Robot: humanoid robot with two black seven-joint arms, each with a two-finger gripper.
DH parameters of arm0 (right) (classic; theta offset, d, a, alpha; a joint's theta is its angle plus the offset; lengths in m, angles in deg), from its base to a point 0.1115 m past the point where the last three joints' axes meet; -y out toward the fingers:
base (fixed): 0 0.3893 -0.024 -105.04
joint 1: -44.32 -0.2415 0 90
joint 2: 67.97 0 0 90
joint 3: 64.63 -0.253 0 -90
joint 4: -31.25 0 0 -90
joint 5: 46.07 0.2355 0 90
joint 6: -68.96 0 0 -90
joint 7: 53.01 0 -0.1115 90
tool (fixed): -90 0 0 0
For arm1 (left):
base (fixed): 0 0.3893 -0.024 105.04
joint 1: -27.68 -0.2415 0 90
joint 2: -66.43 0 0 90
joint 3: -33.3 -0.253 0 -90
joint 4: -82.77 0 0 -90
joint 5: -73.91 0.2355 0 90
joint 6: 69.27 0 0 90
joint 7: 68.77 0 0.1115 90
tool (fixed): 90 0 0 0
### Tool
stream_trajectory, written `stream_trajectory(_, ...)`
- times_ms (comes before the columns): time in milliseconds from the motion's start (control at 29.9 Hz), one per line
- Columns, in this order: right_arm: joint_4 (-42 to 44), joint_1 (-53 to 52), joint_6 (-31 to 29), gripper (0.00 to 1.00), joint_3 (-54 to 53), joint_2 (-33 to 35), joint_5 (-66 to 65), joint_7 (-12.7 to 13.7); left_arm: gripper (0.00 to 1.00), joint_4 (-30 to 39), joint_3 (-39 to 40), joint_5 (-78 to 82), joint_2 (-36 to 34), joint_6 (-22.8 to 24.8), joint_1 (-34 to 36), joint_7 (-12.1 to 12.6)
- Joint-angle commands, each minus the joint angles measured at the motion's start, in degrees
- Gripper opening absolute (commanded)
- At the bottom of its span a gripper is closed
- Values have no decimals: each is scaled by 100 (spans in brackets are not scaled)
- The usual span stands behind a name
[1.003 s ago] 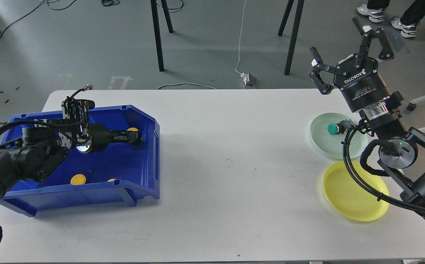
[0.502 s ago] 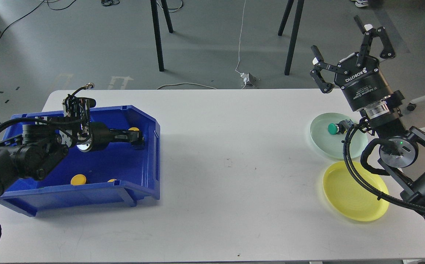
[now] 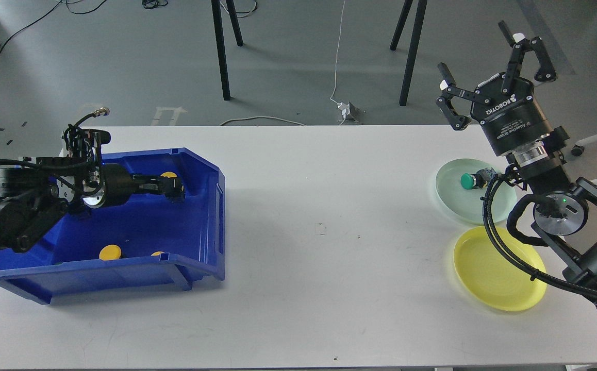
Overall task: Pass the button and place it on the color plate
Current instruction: 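Lift the yellow button out of the bin toward the right gripper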
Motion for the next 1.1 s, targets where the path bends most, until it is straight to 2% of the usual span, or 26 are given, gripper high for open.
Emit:
stream_trajectory(0,0,0,0,98,0,0,0,0,31,633,32,-4,-405,153,-17,0)
stream_trajectory(234,0,0,0,98,9,26,0,0,31,1284,14,-303,-1020,232,-61,0)
stream_trajectory(334,0,0,0,98,9,44,0,0,31,1845,32,-504,-1468,241,-175,0)
stream_trajectory(502,26,0,0,98,53,53,-35,0,31,2971,32,-1716,-2461,404,-289,0)
stream_trajectory(669,53,-35,0,98,115,193,-245,0,31,3482,85,-2885,-2945,404,-298,0)
stream_trajectory(870,-192,-175,0,98,386,176,-1219,0,31,3973,664,-4335,-2780,404,-272,0)
stream_trajectory(970,-360,-263,101,98,510,193,-1660,0,31,4238,884,-5065,-2262,404,-254,0)
stream_trajectory(1070,-360,-272,278,98,519,228,-1687,0,31,4203,937,-5724,-1437,404,-175,0)
